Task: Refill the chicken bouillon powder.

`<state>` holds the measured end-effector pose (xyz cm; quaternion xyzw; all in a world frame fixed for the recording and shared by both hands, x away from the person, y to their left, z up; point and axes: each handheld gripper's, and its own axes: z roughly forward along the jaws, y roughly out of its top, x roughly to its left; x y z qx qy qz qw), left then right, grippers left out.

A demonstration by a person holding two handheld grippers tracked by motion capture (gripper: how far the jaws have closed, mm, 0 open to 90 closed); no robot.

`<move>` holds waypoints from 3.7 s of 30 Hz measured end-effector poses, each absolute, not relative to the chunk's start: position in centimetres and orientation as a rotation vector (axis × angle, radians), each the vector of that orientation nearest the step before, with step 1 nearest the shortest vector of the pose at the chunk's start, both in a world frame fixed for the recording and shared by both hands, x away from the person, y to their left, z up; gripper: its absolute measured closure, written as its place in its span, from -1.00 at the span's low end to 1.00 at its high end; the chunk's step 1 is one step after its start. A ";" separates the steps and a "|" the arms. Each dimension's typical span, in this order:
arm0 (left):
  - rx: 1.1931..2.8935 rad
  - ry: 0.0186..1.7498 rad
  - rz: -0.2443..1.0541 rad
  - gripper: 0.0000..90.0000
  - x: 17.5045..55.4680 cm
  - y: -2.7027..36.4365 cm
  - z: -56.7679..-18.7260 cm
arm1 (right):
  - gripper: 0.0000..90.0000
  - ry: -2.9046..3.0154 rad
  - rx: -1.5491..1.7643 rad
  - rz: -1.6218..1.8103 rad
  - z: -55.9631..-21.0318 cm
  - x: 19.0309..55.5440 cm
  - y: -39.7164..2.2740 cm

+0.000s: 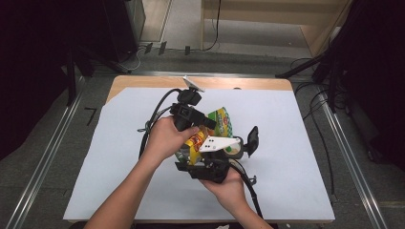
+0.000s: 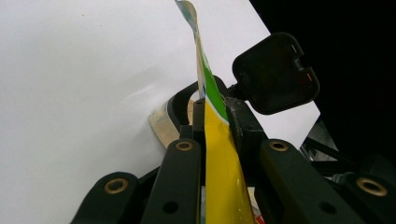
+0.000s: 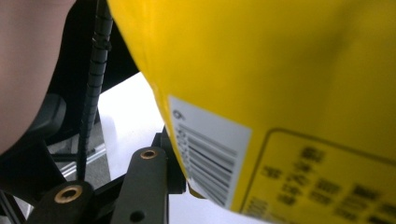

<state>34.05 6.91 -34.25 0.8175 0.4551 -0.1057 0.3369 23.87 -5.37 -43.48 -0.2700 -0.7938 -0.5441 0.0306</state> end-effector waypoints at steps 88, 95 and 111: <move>2.136 1.160 -0.210 0.84 33.0 6.8 -34.1 | 0.49 -2.397 -0.838 -1.709 -44.0 23.6 -5.4; 2.136 1.161 -0.215 0.84 33.0 6.8 -34.1 | 0.49 -2.396 -0.839 -1.706 -44.0 23.6 -5.4; 2.150 1.173 -0.282 0.83 34.4 6.1 -34.0 | 0.49 -2.376 -0.888 -1.703 -43.6 24.1 -5.7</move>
